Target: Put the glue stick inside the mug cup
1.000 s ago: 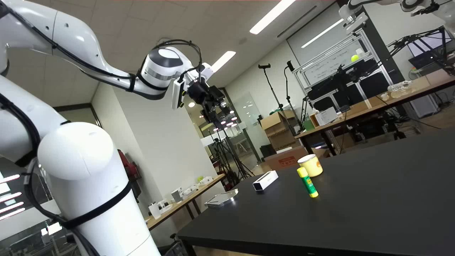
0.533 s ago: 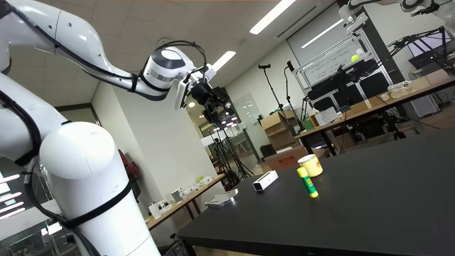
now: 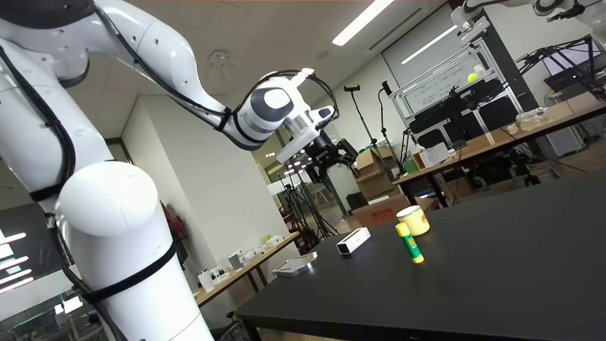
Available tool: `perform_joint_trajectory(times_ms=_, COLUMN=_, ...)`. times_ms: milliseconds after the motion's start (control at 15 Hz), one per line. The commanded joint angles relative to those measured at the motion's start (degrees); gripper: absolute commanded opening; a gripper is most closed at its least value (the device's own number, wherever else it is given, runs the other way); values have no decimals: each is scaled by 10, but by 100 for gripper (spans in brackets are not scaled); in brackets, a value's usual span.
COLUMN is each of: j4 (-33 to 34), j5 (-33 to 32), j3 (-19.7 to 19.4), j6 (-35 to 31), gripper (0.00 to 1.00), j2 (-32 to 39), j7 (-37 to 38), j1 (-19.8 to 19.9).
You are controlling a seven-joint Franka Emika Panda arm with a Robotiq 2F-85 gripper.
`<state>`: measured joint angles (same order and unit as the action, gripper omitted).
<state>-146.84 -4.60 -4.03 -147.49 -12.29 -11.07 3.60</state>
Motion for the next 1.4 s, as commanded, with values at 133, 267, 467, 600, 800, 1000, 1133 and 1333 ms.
perform_joint_trajectory(times_ms=133, j4=121, j5=108, j3=-24, j6=16, gripper=100, j2=183, j7=-217, j1=-15)
perform_joint_trajectory(times_ms=267, j4=161, j5=64, j3=-16, j6=24, gripper=100, j2=230, j7=-214, j1=3)
perform_joint_trajectory(times_ms=467, j4=201, j5=7, j3=-18, j6=26, gripper=100, j2=275, j7=-199, j1=15)
perform_joint_trajectory(times_ms=600, j4=219, j5=-13, j3=-15, j6=33, gripper=100, j2=294, j7=-197, j1=25)
perform_joint_trajectory(times_ms=800, j4=205, j5=-16, j3=-7, j6=23, gripper=100, j2=291, j7=-196, j1=35)
perform_joint_trajectory(times_ms=1000, j4=214, j5=-20, j3=-7, j6=26, gripper=100, j2=299, j7=-195, j1=37)
perform_joint_trajectory(times_ms=1133, j4=215, j5=-20, j3=-7, j6=27, gripper=100, j2=299, j7=-195, j1=37)
perform_joint_trajectory(times_ms=1333, j4=216, j5=-20, j3=-7, j6=27, gripper=100, j2=299, j7=-195, j1=37)
